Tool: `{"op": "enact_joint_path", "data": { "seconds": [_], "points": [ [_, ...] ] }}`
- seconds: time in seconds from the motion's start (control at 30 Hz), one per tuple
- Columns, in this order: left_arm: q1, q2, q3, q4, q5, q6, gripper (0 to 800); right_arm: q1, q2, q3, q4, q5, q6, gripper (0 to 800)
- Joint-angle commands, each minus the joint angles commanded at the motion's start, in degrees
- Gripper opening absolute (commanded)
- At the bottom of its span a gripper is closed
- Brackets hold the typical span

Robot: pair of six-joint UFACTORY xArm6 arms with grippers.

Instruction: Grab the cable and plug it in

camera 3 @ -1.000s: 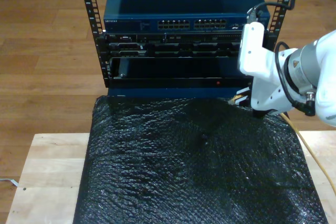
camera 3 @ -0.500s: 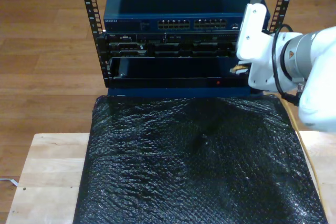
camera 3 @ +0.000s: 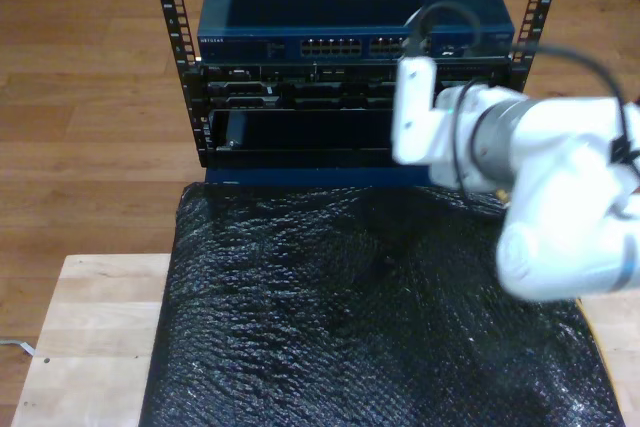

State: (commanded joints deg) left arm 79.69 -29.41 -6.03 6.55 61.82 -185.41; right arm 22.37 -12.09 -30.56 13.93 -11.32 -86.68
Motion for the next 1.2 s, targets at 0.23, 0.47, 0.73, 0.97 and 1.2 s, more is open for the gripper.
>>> {"op": "enact_joint_path", "data": {
  "seconds": [0.23,0.47,0.73,0.97,1.2],
  "points": [
    [0.0,0.0,0.0,0.0,0.0,0.0,800,0.1,7.3,0.5,0.1,-12.6,-0.1,0],
    [0.0,0.0,0.0,0.0,0.0,0.0,800,-0.4,7.9,2.5,0.1,-19.5,-0.5,0],
    [0.0,0.0,0.0,0.0,0.0,0.0,800,-2.6,7.4,1.1,0.0,-22.4,-0.5,0],
    [0.0,0.0,0.0,0.0,0.0,0.0,800,-2.5,9.2,-0.4,0.0,-26.9,-3.1,0],
    [0.0,0.0,0.0,0.0,0.0,0.0,800,-1.6,8.2,-0.4,-0.1,-27.6,-4.7,0]
  ]
}}
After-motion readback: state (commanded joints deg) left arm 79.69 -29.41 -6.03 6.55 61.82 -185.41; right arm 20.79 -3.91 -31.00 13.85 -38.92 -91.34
